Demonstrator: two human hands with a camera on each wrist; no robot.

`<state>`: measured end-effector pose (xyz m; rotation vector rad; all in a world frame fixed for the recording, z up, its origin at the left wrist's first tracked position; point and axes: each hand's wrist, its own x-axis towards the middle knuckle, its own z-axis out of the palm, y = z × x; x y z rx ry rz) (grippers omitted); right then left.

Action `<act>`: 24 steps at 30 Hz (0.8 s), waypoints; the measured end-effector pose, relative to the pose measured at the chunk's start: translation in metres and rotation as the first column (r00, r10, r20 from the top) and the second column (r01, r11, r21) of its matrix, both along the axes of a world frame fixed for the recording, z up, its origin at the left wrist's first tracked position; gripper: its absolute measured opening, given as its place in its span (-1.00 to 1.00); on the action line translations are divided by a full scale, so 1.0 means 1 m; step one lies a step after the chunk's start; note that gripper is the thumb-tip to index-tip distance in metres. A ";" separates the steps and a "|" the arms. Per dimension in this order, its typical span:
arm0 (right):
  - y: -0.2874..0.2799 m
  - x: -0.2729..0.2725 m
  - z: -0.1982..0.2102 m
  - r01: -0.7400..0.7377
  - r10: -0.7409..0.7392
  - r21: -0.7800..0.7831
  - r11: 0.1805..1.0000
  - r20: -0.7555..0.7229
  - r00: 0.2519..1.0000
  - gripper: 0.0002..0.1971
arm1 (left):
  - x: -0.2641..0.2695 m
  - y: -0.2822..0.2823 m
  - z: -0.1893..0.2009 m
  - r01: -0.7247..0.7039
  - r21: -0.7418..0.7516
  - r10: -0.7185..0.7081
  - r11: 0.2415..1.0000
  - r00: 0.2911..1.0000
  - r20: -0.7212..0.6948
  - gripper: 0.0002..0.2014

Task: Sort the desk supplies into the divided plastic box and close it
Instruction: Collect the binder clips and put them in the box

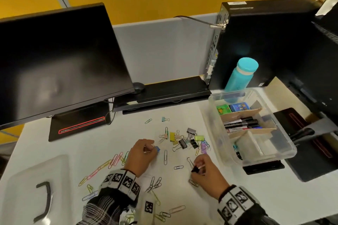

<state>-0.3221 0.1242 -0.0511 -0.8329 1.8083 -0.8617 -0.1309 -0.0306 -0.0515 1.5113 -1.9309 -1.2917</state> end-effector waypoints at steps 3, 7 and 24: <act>0.006 -0.007 0.006 0.291 -0.246 0.012 0.957 0.566 0.787 -0.70 | 0.009 0.002 0.012 -0.050 0.151 0.077 0.987 0.982 -0.173 -0.89; 0.004 -0.017 0.020 0.341 -0.261 0.072 0.937 0.793 0.550 -0.69 | 0.006 0.000 0.019 -0.032 0.217 0.078 0.976 0.976 -0.205 -0.89; -0.066 -0.001 -0.001 -0.450 0.554 0.345 0.824 -0.658 0.510 -0.81 | -0.035 -0.018 0.015 0.375 -0.224 -0.254 0.900 0.867 0.429 -0.79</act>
